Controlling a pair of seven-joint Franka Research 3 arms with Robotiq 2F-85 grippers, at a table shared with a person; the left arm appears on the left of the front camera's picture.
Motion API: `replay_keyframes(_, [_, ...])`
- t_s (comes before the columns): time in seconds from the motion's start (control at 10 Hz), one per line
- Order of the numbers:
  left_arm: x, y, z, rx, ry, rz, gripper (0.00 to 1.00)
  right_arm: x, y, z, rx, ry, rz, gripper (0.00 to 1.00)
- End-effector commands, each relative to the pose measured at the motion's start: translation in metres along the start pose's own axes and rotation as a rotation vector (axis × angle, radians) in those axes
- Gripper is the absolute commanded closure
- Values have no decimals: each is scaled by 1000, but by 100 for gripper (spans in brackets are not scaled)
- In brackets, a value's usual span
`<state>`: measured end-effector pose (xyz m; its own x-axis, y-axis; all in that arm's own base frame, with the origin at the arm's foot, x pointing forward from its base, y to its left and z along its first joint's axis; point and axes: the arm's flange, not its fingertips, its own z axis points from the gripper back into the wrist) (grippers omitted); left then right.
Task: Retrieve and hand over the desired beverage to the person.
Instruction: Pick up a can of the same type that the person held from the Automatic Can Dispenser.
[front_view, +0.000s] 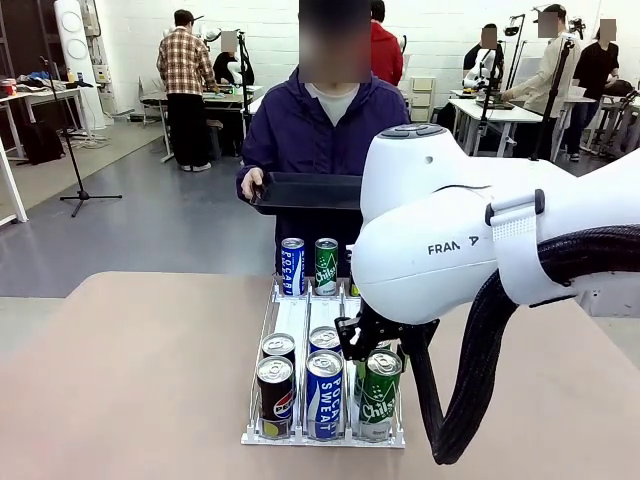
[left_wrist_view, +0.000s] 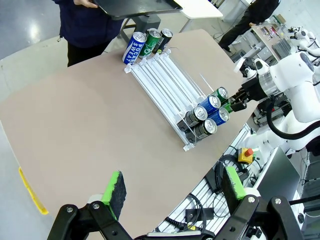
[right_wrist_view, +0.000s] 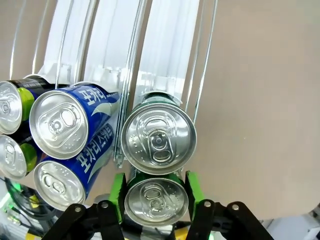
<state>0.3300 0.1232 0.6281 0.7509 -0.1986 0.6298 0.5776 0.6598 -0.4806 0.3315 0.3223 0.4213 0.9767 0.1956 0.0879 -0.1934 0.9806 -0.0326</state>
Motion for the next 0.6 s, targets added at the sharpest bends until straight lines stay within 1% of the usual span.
replay_keyframes(0.0, [0,2,2,-13,-5,-16,0,2,-1,-8,-10,-11,19,87])
replay_keyframes(0.1, [0,2,2,-13,-5,-16,0,2,0,-9,-7,-8,18,97])
replay_keyframes(0.2, [0,2,2,-13,-5,-16,0,2,0,-9,-6,-4,17,100])
replay_keyframes(0.4, [0,2,2,-13,-5,-16,0,0,2,-8,-6,7,15,100])
replay_keyframes(0.5, [0,2,2,-13,-5,-16,0,-4,5,-5,-8,30,-5,100])
